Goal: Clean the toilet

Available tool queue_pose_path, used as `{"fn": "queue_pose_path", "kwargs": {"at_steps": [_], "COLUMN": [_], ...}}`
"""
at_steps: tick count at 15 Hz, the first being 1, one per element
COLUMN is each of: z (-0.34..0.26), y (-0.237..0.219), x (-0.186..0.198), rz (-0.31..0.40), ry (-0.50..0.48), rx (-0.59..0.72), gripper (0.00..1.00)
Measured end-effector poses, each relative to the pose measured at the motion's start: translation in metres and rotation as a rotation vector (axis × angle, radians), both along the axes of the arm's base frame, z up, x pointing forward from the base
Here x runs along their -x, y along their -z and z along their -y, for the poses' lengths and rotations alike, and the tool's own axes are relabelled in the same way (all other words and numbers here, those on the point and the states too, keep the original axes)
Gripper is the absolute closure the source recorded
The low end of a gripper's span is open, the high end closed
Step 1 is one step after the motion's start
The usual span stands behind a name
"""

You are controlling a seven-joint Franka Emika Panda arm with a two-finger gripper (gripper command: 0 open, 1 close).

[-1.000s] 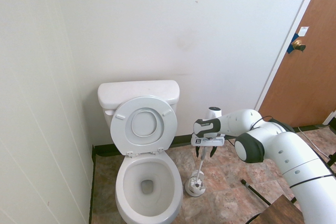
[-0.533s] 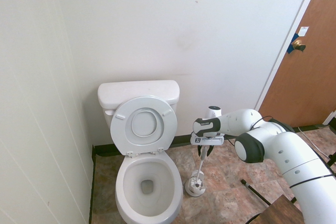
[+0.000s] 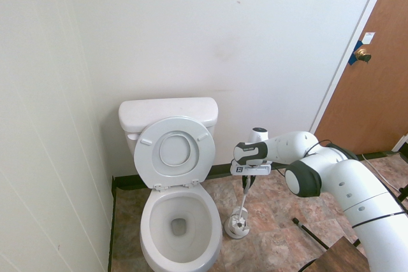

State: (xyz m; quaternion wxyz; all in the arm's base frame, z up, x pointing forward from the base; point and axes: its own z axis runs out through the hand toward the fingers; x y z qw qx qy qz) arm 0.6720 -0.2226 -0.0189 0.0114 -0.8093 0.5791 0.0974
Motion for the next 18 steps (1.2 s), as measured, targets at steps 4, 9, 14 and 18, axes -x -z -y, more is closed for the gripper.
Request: {"fn": "queue_pose_path", "kwargs": {"at_steps": [4,9,14,18], "z": [0.005,-0.002,-0.005,-0.002], "y": [-0.009,-0.034,-0.098,-0.181], "x": [0.013,0.039,0.057,0.081], "rz": [-0.052,-0.085,-0.052,-0.006], "ry": [-0.089,-0.242,-0.277,-0.256], "rx": [0.012,0.034,0.054,0.067], "gripper": [1.00,1.00,1.00,1.00]}}
